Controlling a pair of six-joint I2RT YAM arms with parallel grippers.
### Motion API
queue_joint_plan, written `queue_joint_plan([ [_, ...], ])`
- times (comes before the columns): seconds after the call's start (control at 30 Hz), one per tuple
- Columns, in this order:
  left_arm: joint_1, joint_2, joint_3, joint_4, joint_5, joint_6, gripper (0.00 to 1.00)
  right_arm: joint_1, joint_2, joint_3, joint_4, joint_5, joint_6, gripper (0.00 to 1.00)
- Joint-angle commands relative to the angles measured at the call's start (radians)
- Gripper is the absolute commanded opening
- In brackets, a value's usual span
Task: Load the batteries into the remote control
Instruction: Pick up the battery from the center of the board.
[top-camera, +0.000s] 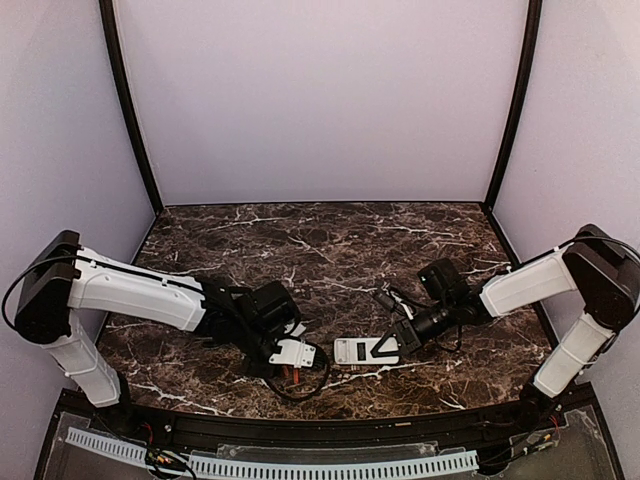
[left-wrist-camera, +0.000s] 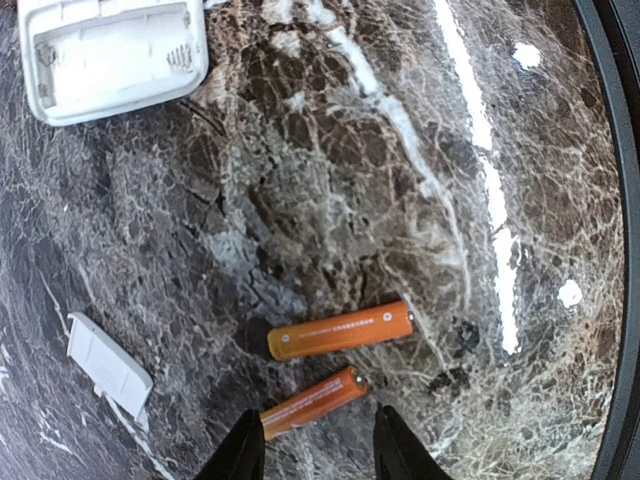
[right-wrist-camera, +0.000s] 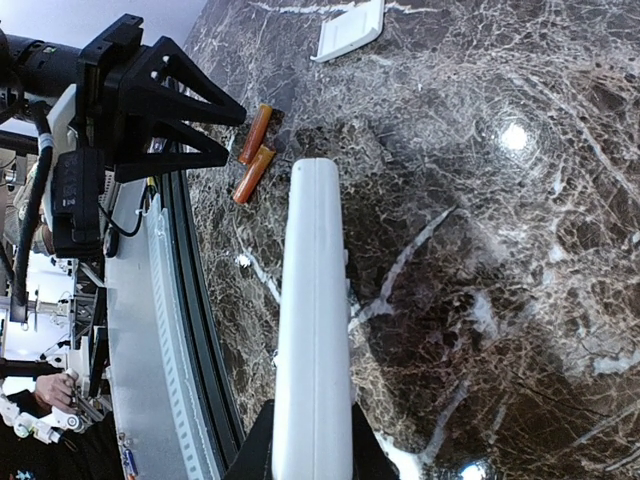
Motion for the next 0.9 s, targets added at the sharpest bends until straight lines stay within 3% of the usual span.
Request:
queue_joint_plan([
  [0.0, 0.006, 0.042, 0.038, -0.022, 0.041, 0.058, 0.38, -0.004, -0.002, -0.006, 0.031, -0.015, -0.005, 0.00],
  [0.13, 0.018, 0.074, 0.052, -0.032, 0.061, 0.065, 0.38, -0.006, -0.009, -0.011, 0.031, -0.014, -0.006, 0.00],
  [0.37, 0.033, 0.114, 0.079, -0.110, 0.079, 0.049, 0.20, -0.006, -0.013, -0.022, 0.035, -0.009, -0.004, 0.00],
  [0.67, 0.047, 0.140, 0.107, -0.177, 0.069, 0.005, 0.09, -0.009, -0.013, -0.020, 0.034, -0.009, -0.008, 0.00],
  [0.87, 0.061, 0.120, 0.127, -0.134, 0.073, -0.035, 0.01, -0.015, -0.023, -0.021, 0.036, 0.001, -0.007, 0.00],
])
